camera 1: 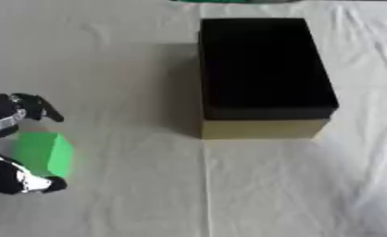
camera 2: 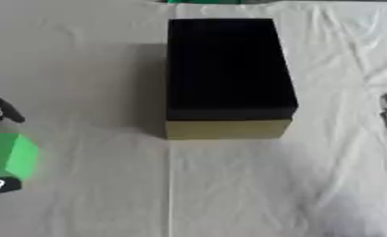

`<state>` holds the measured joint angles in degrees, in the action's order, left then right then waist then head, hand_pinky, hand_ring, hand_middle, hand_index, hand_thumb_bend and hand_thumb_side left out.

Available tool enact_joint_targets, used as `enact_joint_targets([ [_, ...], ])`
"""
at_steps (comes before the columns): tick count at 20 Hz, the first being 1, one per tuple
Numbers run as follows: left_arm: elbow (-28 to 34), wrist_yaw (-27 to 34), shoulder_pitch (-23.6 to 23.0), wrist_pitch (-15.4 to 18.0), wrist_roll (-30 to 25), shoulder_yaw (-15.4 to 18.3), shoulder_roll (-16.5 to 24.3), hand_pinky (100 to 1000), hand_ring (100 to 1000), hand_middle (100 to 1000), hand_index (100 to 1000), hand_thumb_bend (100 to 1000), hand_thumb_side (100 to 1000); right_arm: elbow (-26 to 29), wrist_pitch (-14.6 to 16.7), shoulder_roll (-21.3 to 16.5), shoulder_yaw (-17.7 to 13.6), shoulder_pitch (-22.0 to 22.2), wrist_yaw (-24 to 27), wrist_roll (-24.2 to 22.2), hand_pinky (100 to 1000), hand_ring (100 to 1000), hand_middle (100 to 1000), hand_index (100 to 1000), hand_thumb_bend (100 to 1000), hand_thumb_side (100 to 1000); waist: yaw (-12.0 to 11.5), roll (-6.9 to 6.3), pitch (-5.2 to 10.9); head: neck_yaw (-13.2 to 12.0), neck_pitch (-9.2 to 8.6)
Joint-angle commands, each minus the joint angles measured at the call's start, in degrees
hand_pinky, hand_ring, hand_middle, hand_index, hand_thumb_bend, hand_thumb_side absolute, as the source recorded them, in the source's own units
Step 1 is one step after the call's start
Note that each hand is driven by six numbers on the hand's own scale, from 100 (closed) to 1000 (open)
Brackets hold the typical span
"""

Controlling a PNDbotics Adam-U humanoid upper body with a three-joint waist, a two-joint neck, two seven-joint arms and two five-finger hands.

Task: Pick up objects on the table and place them in the box.

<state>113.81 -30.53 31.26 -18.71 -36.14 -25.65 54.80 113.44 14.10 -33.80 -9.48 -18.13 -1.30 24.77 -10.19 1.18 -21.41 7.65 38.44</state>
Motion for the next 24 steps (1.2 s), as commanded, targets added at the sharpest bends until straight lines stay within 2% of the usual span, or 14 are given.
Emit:
enact_joint_targets([
  [1,0.79,-0.55,0.1,0.21,-1.03,0.56,1.36,801,826,821,860,500,388,1.15,0.19,-0.83,-0.4,-0.3,0.46,0.01,868,788,809,819,100,1000,0.04,-0.09,0.92,-0.19,-0.49],
  [4,0.79,-1.15,-0.51,-0.02,-2.12,0.64,1.64,804,829,824,862,445,352,1.15,0.3,-0.73,-0.3,-0.41,0.65,-0.13,868,788,808,819,100,1000,0.06,-0.04,0.87,-0.23,-0.69],
  [8,0.79,-1.01,-1.23,-0.27,-3.68,0.54,2.1,808,837,834,871,499,368,1.15,0.4,-0.65,-0.34,-0.4,0.75,-0.16,868,788,808,819,100,1000,0.18,0.07,0.78,-0.44,-0.73],
  [9,0.79,-1.21,-1.26,-0.24,-3.83,0.69,2.1,812,842,839,878,541,382,1.15,0.36,-0.57,-0.36,-0.35,0.79,-0.12,868,788,808,819,100,1000,0.17,0.07,0.76,-0.46,-0.76],
  [15,0.79,-4.2,-1.08,0.39,-3.52,1.53,1.74,824,858,853,896,639,408,1.15,0.18,-0.31,-0.31,-0.2,0.88,-0.2,868,787,808,818,100,1000,0.17,0.1,0.67,-0.52,-1.09],
  [19,0.79,-6.18,-1.2,1.05,-2.85,1.65,1.4,828,863,859,908,675,413,1.15,0.04,-0.19,-0.25,-0.11,0.88,-0.34,866,785,806,817,100,1000,0.19,0.14,0.6,-0.45,-1.33],
  [24,0.79,-8.21,-1.27,1.3,-1.34,2.28,1.21,827,863,853,901,669,417,1.15,-0.1,-0.1,-0.14,-0.01,0.9,-0.58,865,785,805,817,100,1000,0.08,0.22,0.52,-0.39,-1.51],
])
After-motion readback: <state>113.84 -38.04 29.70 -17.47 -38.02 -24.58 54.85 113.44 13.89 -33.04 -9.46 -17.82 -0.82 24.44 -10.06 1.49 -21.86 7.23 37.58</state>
